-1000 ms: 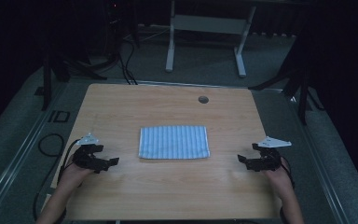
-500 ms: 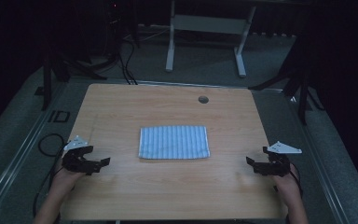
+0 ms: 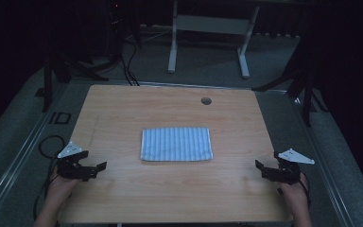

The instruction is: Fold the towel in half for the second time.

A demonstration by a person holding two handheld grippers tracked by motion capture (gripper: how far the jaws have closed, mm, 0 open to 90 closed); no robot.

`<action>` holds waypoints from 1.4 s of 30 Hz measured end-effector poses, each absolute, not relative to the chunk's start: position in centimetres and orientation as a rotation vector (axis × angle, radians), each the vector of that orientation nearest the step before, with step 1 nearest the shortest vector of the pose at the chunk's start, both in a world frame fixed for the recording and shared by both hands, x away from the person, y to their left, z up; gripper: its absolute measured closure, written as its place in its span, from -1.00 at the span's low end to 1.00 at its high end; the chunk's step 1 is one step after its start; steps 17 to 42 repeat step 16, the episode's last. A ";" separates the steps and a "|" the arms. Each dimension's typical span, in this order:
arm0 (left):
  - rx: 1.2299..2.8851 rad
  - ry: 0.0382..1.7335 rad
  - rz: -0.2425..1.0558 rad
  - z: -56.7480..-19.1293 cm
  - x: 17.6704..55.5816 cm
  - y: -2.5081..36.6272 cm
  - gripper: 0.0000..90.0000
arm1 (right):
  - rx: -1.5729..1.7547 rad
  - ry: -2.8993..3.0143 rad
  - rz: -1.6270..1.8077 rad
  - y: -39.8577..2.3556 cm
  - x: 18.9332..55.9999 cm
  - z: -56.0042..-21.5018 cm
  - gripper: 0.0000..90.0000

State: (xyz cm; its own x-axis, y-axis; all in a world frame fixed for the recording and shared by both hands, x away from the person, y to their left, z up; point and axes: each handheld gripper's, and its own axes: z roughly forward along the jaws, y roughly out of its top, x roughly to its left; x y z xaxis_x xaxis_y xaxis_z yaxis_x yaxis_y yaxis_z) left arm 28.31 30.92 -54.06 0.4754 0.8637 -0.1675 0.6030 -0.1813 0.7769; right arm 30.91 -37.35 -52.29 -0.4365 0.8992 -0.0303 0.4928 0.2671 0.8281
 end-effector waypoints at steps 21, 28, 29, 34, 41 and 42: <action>1.938 1.214 0.400 -54.6 28.3 30.3 -0.96 | 1.219 2.058 0.984 -36.9 31.1 -52.9 -0.75; 1.938 1.214 0.400 -54.6 28.3 30.3 -0.96 | 1.219 2.058 0.984 -36.9 31.1 -52.9 -0.75; 1.938 1.214 0.400 -54.6 28.3 30.3 -0.96 | 1.219 2.058 0.984 -36.9 31.1 -52.9 -0.75; 1.938 1.214 0.400 -54.6 28.3 30.3 -0.96 | 1.219 2.058 0.984 -36.9 31.1 -52.9 -0.75; 1.938 1.214 0.400 -54.6 28.3 30.3 -0.96 | 1.219 2.058 0.984 -36.9 31.1 -52.9 -0.75; 1.938 1.214 0.400 -54.6 28.3 30.3 -0.96 | 1.219 2.058 0.984 -36.9 31.1 -52.9 -0.75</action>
